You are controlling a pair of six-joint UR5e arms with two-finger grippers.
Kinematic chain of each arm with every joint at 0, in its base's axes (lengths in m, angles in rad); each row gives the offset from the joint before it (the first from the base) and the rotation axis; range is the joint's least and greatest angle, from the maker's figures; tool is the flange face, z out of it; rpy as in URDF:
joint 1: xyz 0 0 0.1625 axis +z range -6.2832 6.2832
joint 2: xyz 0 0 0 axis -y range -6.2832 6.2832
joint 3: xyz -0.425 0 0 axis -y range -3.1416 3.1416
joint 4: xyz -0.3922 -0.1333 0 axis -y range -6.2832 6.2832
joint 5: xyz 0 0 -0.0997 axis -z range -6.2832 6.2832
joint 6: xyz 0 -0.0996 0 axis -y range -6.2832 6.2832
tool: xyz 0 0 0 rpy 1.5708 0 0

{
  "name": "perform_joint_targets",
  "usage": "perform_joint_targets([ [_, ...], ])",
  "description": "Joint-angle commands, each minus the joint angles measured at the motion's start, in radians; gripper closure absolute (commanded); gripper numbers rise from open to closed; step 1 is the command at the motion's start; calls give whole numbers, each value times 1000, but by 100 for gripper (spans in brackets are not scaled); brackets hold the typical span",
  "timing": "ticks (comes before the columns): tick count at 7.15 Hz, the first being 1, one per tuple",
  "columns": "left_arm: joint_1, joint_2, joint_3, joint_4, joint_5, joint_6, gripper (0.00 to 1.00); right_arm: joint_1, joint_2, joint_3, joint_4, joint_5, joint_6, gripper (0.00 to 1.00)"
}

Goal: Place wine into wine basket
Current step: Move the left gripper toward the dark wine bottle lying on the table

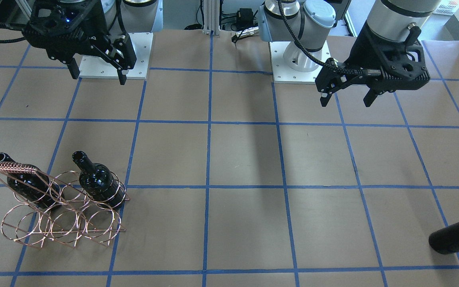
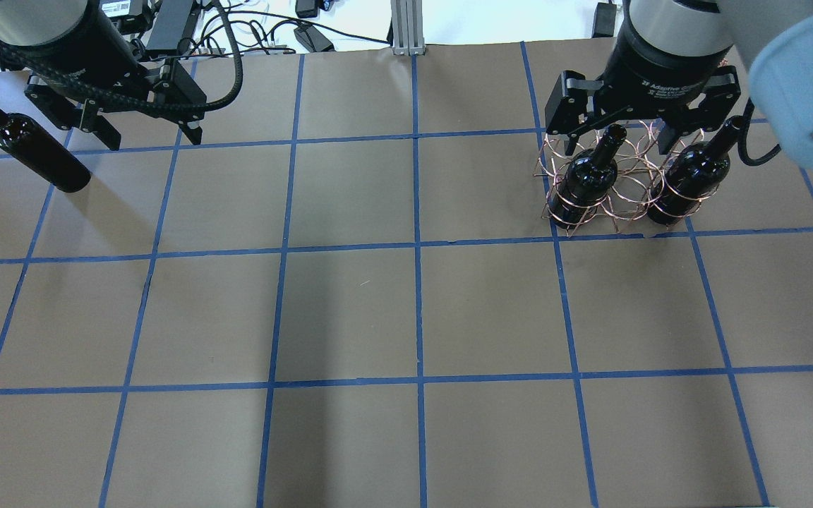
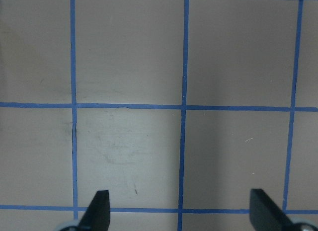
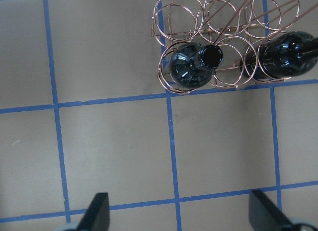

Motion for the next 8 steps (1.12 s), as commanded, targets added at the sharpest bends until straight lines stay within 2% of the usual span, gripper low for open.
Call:
perform_joint_targets([
  [1,103,-22,8,1,-6,11,0,-3,3,0,0,1,-2,0],
  [3,233,-68,66,1,-19,112,0,-1,3,0,0,1,-2,0],
  [5,336,-181,211,-74,-23,199,0,-1,5,0,0,3,-2,0],
  [8,445,-341,371,-65,-19,363,0,0,2,0,0,3,-2,0],
])
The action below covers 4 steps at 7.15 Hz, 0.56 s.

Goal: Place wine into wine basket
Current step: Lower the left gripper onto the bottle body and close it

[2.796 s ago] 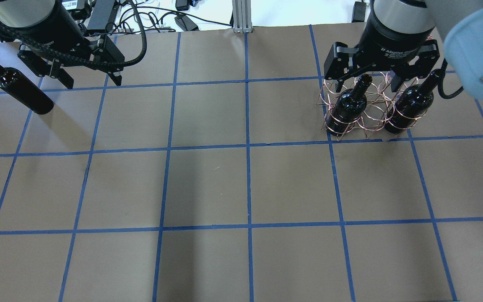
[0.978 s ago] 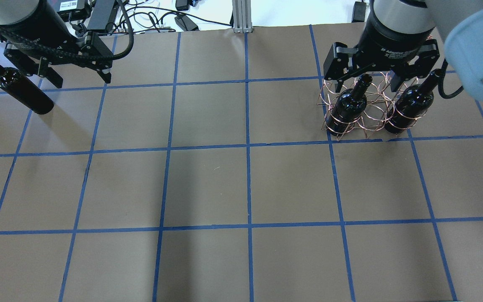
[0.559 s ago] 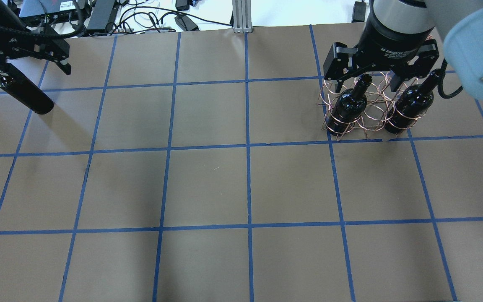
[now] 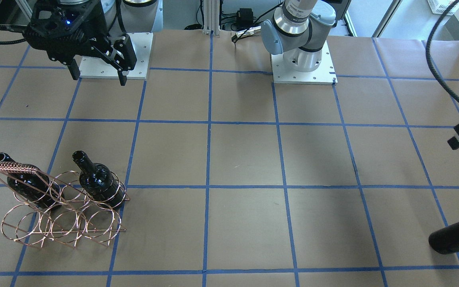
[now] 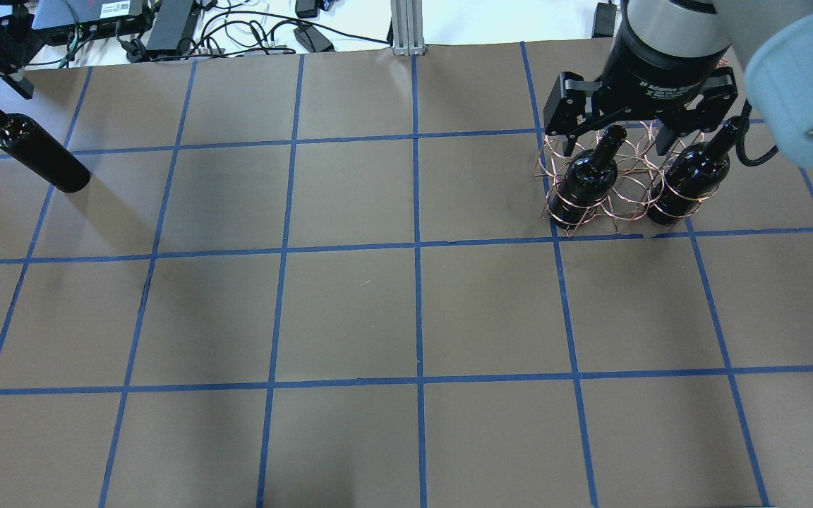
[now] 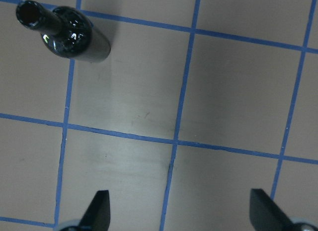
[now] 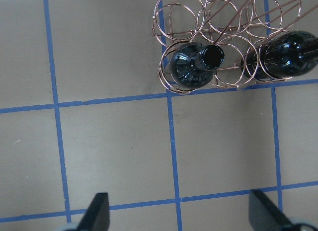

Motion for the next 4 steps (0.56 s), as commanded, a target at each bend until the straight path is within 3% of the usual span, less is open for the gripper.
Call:
perform_joint_targets([
  [1,75,-95,79,55,7,140,0,0,-1,0,0,0,0,0],
  [4,124,-170,82,128,2,162,0,0,-1,0,0,0,0,0],
])
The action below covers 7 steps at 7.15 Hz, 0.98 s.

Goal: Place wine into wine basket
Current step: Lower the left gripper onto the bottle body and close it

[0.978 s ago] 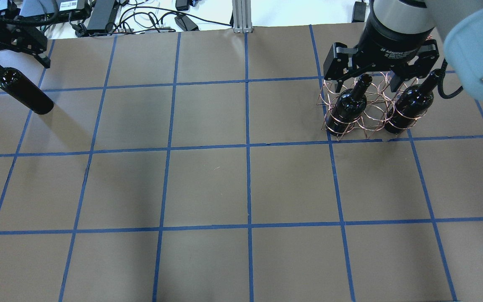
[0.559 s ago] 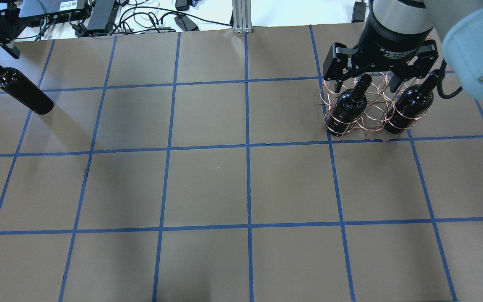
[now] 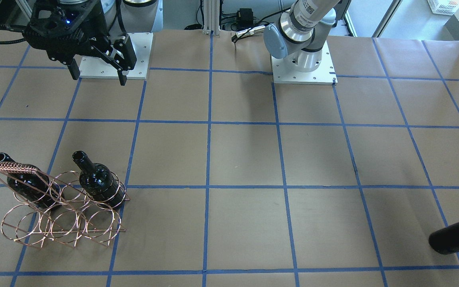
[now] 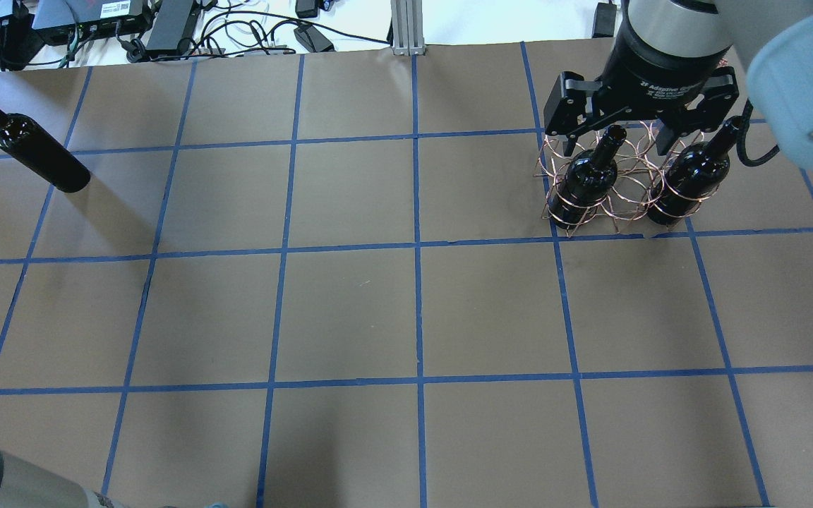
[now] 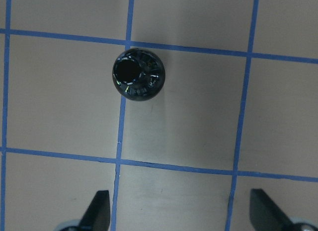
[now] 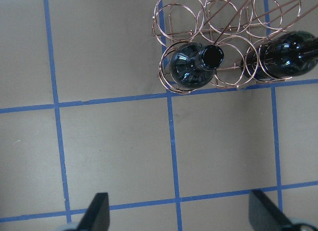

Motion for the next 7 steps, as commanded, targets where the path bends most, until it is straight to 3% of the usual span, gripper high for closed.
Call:
perform_joint_targets([
  [1,22,-57,4,74,-8,11,0,0,0,0,0,0,0,0],
  [7,23,-169,2,216,-75,-9,0,1,-2,0,0,0,0,0],
])
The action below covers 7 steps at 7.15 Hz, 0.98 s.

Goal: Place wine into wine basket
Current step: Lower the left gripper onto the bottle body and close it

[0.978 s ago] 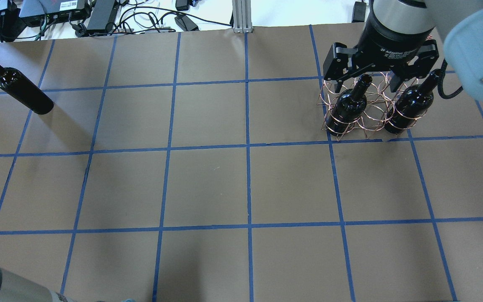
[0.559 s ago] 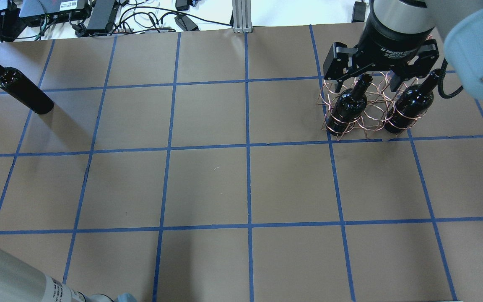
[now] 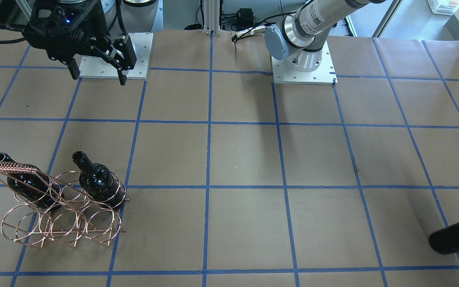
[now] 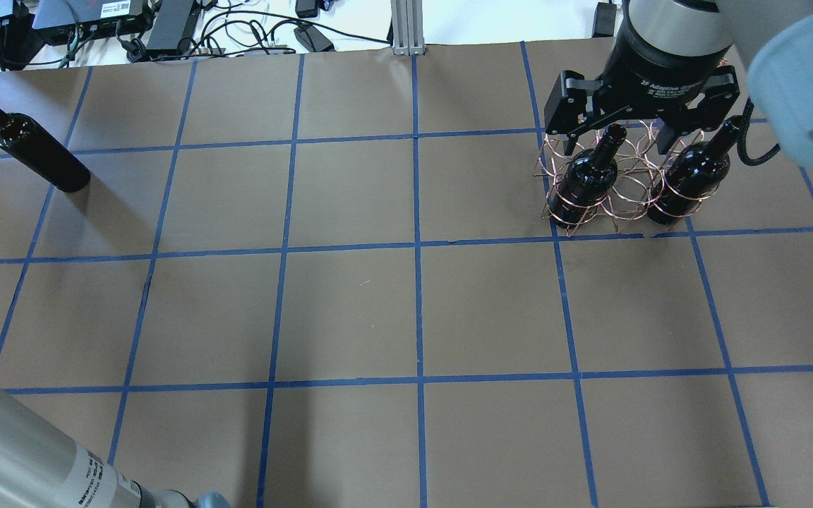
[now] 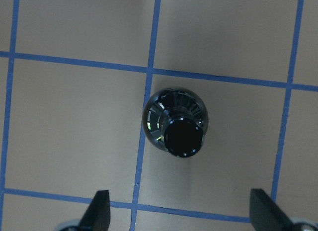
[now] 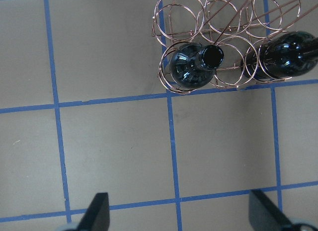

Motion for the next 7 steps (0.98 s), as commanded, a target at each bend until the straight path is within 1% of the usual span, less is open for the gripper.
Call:
perform_joint_targets([
  [1,0,-25,0,31,-10,-4,0,1,-2,0,1,-1,1,0],
  [4,-1,-45,-2,41,-12,-27,0,1,-2,0,2,0,2,0],
  [5,0,-45,-2,41,-15,-29,6,1,-2,0,2,-1,2,0],
  [7,-1,-45,-2,41,-15,-27,78,1,-2,0,2,0,2,0],
])
